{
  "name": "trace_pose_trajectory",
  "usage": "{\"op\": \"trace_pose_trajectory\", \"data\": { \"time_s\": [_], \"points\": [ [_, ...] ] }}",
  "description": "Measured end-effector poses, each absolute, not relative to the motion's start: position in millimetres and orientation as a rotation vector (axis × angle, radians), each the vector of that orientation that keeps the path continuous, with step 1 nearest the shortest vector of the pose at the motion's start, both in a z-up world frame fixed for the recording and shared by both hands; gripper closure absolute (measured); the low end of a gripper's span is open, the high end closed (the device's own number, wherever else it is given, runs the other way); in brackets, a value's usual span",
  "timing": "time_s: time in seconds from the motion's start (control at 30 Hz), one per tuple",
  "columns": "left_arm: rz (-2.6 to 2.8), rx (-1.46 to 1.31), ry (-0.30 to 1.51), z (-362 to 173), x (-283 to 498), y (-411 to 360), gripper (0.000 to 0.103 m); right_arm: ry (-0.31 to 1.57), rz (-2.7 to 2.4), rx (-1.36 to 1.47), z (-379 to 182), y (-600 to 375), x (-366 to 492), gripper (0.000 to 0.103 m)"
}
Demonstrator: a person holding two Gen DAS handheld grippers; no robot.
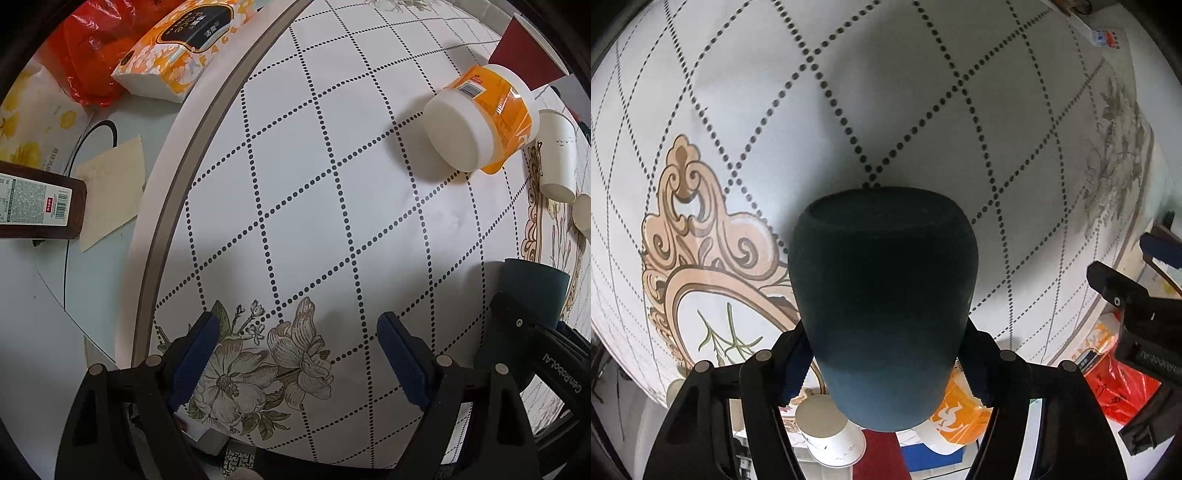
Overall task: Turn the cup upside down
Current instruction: 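Rotate the mug upside down with the right gripper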
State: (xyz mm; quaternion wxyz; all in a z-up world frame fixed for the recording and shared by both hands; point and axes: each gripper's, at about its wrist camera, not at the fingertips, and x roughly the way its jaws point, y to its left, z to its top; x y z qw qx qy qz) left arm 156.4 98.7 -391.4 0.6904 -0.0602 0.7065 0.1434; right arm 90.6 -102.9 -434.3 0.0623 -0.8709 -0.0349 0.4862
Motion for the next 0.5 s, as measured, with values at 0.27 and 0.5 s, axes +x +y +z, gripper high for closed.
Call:
{"op": "trace_pose_trajectory", "data": {
  "time_s": [0.27, 0.5],
  "points": [
    [0.317, -0.117, 1.568, -390.0, 152.2, 94.5, 0.015, -0.036, 1.403, -2.561, -427.8, -89.5, 86.9, 0.032],
    [0.310, -0.090, 1.565, -386.7, 149.3, 85.9, 0.016, 0.302, 1.308, -2.394, -413.1, -66.3, 95.9, 0.032]
  ]
}}
